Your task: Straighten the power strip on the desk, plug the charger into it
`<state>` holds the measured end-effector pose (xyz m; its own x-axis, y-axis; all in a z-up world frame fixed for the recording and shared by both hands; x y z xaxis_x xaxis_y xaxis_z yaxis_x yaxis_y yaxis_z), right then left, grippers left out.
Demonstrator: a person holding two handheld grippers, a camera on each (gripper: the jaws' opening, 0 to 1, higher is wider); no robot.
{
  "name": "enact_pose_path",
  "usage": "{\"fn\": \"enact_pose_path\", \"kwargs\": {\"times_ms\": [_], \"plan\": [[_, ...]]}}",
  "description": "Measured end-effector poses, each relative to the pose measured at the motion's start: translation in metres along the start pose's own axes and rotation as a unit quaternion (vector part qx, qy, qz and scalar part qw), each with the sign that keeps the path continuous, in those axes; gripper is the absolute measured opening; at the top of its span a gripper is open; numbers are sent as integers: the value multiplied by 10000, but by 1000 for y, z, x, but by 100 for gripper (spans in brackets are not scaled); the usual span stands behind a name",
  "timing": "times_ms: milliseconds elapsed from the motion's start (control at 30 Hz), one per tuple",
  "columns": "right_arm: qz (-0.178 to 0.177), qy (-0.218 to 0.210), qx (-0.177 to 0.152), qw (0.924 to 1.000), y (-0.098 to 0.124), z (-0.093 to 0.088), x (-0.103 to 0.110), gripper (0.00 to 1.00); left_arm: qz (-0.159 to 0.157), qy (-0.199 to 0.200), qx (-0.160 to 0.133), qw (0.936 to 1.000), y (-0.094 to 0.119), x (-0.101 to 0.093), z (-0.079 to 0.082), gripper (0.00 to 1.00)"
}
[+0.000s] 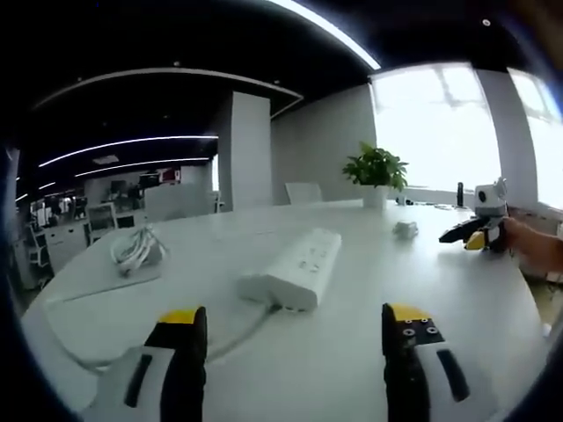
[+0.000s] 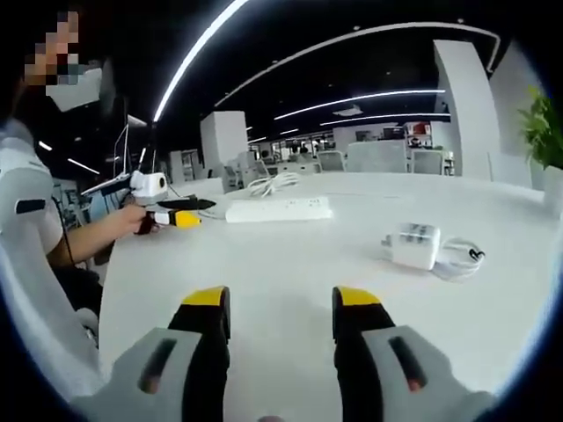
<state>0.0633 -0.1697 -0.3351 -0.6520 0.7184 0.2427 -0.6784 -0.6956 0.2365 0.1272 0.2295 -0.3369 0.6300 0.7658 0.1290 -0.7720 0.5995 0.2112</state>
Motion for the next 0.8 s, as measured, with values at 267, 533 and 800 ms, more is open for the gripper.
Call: {"fn": "enact_pose_path", "kwargs": {"times_ms": [267, 533, 800], "plan": [[17, 36, 7, 10000, -1, -1, 0, 46, -5, -61, 15, 10000, -4, 1, -1, 83], [25, 29, 17, 10000, -2, -1, -1, 46, 4, -59, -19, 10000, -7, 5, 0, 82], [38, 34, 61, 10000, -3, -1, 0, 46, -44, -77, -58, 9999, -15, 7, 4, 82]]}}
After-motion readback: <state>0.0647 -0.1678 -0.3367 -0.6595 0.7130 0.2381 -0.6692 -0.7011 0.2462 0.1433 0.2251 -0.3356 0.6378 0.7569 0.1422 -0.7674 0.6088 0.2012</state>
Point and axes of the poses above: the point that each gripper's makers call its tool centre point, and the gripper's own axes: y roughly backward along the fingers, x roughly to its left, z roughly out of its top, the point moved 8 cm from there along y, roughly backward along the fingers, and after that the axes turned 10 degrees about -y, right-handed, at the moved point
